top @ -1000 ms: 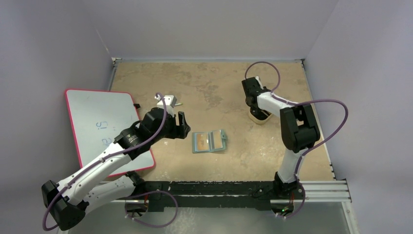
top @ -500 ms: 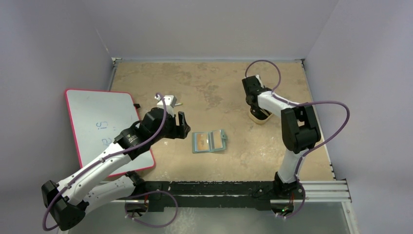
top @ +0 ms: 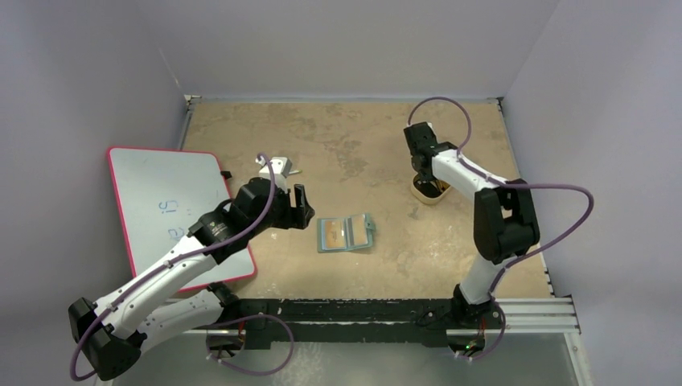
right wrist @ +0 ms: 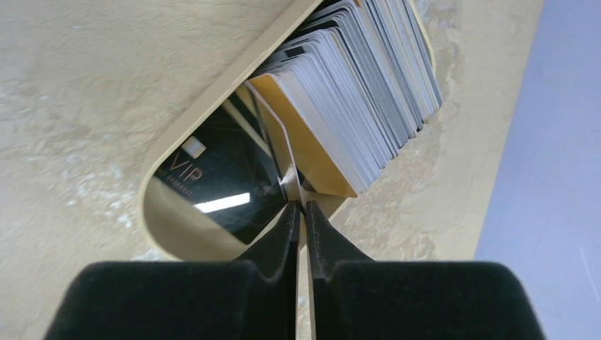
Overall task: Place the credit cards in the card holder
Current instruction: Pick up the credit card from the storage box.
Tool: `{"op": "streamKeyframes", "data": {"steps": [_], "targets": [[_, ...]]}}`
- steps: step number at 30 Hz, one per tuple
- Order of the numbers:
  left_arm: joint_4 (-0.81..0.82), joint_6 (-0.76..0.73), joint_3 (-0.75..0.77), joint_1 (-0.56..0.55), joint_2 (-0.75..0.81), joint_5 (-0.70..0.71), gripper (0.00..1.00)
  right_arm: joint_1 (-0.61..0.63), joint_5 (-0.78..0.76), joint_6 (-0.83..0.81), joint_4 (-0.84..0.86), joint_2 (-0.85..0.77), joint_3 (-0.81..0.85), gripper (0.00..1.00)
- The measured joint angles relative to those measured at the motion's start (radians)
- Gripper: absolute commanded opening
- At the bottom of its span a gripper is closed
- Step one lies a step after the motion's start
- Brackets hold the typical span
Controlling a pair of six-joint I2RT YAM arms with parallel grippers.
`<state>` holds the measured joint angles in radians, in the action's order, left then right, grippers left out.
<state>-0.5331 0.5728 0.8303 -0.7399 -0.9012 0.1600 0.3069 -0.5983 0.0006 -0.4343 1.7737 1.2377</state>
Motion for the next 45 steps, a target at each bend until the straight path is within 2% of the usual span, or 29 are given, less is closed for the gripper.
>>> {"op": "streamKeyframes", "data": {"steps": [2, 14, 21, 31, 36, 45], "targets": [[0.0, -0.009, 0.0, 0.0, 0.0, 0.0, 0.7, 0.0, 0.042, 0.009, -0.011, -0.026, 0.0, 0.0], [0.035, 0.018, -0.02, 0.0, 0.041, -0.008, 0.7, 0.0, 0.201, 0.071, -0.05, -0.199, -0.006, 0.0], [0.149, 0.117, -0.105, 0.0, 0.088, -0.027, 0.7, 0.0, 0.462, 0.108, 0.036, -0.426, -0.119, 0.0], [0.31, 0.293, -0.143, 0.0, -0.018, -0.104, 0.67, 0.0, 0.944, 0.27, 0.336, -0.627, -0.395, 0.0], [0.468, 0.388, -0.159, 0.0, -0.036, -0.177, 0.66, 0.002, 1.164, 0.422, 0.583, -0.722, -0.562, 0.0], [0.698, 0.495, -0.16, 0.0, -0.128, -0.292, 0.61, 0.053, 1.339, 0.666, 0.925, -0.858, -0.746, 0.0]]}}
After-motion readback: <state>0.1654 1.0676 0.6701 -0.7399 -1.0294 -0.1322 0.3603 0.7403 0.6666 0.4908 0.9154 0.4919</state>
